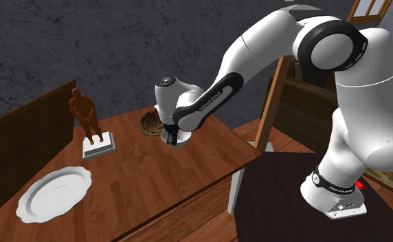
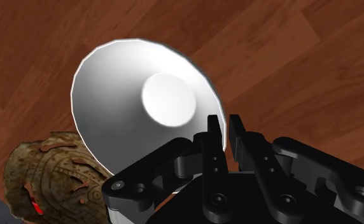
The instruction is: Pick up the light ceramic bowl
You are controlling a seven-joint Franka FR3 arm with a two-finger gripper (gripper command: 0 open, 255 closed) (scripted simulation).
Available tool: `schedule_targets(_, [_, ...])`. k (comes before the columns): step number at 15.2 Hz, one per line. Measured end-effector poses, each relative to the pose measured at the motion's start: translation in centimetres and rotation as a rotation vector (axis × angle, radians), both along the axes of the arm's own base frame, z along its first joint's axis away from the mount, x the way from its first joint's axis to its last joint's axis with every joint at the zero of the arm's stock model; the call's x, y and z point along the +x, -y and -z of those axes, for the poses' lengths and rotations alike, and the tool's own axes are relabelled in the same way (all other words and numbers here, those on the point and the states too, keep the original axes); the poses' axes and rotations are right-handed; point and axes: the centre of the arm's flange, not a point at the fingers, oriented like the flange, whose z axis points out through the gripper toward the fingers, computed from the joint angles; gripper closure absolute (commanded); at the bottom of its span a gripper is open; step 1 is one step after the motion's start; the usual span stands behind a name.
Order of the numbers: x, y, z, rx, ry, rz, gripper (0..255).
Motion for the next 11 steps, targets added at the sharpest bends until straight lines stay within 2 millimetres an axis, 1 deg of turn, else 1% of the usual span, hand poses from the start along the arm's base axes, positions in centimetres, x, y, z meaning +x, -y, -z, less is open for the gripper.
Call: schedule_targets(11, [0.1, 0.0, -5.7, 0.000, 0.000, 0.000, 255])
